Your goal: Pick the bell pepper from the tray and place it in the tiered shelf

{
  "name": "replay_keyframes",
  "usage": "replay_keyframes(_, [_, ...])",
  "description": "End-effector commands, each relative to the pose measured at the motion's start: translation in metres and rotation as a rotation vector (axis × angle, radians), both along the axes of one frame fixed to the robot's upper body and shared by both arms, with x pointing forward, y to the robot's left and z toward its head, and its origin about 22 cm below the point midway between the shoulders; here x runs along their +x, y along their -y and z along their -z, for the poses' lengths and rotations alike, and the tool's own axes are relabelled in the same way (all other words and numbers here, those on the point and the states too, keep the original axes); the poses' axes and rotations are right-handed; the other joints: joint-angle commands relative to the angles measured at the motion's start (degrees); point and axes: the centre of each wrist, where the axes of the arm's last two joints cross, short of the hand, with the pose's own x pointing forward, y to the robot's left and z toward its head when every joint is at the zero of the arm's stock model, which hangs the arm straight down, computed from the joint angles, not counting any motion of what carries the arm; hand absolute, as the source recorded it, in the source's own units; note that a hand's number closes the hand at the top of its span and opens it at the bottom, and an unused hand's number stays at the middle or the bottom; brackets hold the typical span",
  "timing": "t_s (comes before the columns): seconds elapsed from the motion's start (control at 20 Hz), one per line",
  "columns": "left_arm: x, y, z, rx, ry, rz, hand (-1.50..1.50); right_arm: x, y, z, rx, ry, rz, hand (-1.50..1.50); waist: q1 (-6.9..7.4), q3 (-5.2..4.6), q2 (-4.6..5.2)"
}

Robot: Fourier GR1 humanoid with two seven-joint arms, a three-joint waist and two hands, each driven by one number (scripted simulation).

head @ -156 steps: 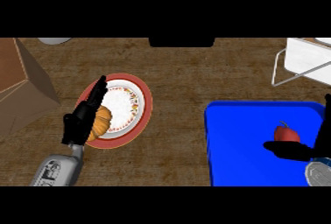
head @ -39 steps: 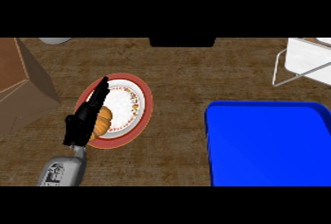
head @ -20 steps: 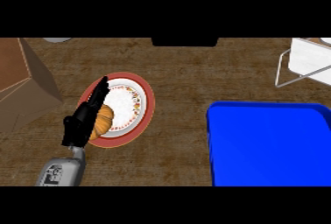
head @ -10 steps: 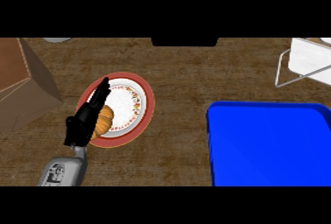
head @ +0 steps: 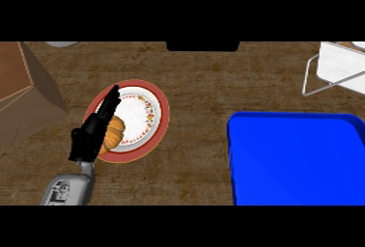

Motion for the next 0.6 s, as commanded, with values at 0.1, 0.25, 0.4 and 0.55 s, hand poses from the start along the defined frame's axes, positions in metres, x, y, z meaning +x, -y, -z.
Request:
replay_keyframes(0.1, [0.007,0.008,0.013,-0.005,0.002,0.002,0.00,-0.005,0.011,0.000,0.041,0.038,0.085,-1.50,-0.52,0.13,-0.10])
replay_keyframes(0.25, [-0.004,0.011,0.005,-0.007,-0.002,-0.016,0.00,-0.009,0.002,-0.007,0.090,0.083,0.032,-1.50,-0.95,0.13,-0.50])
replay_keyframes(0.4, [0.008,-0.008,0.010,0.004,-0.005,-0.013,0.00,-0.002,-0.011,-0.008,0.131,0.168,-0.002,-1.50,-0.68,0.12,-0.24])
replay_keyframes(0.55, [-0.002,-0.002,0.012,0.002,-0.003,-0.009,0.00,-0.015,0.001,-0.024,0.154,0.167,-0.048,-1.50,-0.86,0.12,-0.38])
